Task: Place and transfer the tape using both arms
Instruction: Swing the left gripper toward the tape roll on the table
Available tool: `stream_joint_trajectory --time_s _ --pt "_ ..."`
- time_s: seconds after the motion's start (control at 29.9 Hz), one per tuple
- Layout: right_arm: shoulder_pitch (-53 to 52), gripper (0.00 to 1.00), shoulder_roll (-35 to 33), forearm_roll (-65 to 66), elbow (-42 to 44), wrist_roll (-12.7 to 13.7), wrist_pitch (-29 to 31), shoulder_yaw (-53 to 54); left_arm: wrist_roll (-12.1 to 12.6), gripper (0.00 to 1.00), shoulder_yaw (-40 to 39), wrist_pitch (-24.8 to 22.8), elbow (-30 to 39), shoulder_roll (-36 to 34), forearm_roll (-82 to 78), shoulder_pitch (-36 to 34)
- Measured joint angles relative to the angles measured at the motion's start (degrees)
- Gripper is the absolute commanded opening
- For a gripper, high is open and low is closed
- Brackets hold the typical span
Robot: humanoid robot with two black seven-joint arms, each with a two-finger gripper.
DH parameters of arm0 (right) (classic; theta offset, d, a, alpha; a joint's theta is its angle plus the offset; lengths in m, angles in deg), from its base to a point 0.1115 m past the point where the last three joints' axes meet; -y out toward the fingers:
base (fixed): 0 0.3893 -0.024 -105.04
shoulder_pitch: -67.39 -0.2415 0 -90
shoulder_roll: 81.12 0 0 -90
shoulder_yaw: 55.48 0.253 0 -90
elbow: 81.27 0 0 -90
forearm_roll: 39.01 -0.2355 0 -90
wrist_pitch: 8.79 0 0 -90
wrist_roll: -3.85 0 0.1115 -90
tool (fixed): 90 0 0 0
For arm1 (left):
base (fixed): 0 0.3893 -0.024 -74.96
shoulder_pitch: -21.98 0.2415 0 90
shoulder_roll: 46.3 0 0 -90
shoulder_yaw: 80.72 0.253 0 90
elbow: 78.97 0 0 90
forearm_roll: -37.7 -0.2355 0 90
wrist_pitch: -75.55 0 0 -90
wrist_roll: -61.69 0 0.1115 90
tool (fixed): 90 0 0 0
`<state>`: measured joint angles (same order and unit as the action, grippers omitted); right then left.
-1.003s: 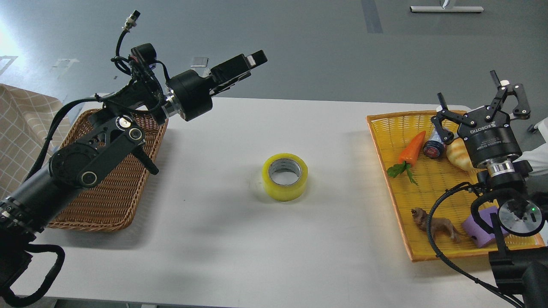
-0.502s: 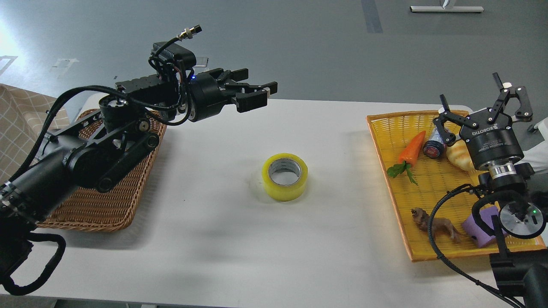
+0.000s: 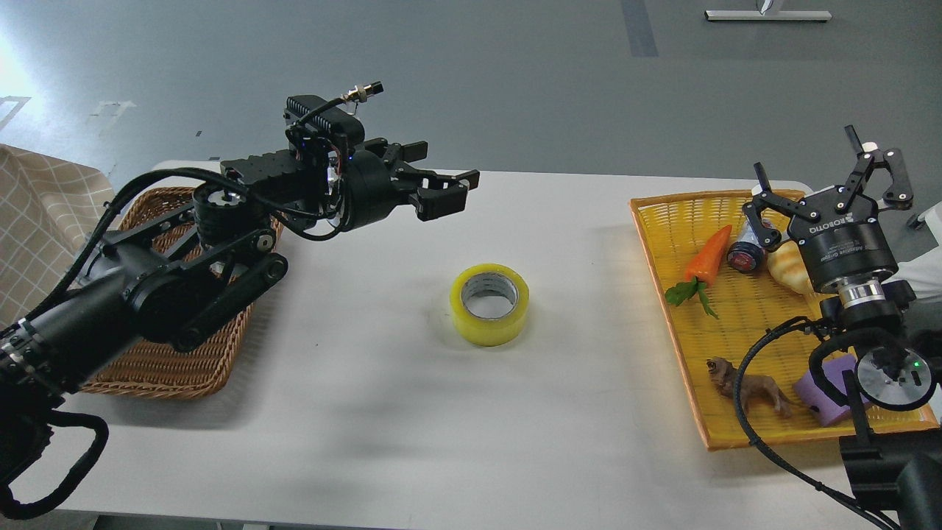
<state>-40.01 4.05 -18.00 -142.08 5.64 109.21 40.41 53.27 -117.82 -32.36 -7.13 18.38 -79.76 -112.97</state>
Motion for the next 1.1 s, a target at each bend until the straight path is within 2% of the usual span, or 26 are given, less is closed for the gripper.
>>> stream_joint_trajectory --time_s 0.17,0.5,0.8,1.0,1.1 --pt "0.30 1.00 -0.02 0.00 0.06 -0.04 0.00 -0.01 3.23 0.98 3.31 -0.62 2.31 -0.55 -0.89 -0.79" --pt "0.43 1.00 -0.03 0.00 0.11 -0.11 0.00 -0.16 4.42 0.98 4.74 -3.71 2.47 1.96 -2.45 -1.47" --pt "0.63 1.00 0.13 0.00 0.12 -0.12 0.00 -0.26 6.98 0.98 4.84 -5.13 1.07 4.23 -2.34 -1.12" --pt "0.77 1.00 0.18 0.00 0.12 -0.12 0.00 -0.44 10.65 0.98 6.70 -5.21 -1.51 6.47 -2.24 -0.96" --pt "0.79 1.00 0.18 0.02 0.12 -0.12 0.00 -0.44 11.56 0.98 8.84 -5.21 -2.60 7.96 -2.03 -1.14"
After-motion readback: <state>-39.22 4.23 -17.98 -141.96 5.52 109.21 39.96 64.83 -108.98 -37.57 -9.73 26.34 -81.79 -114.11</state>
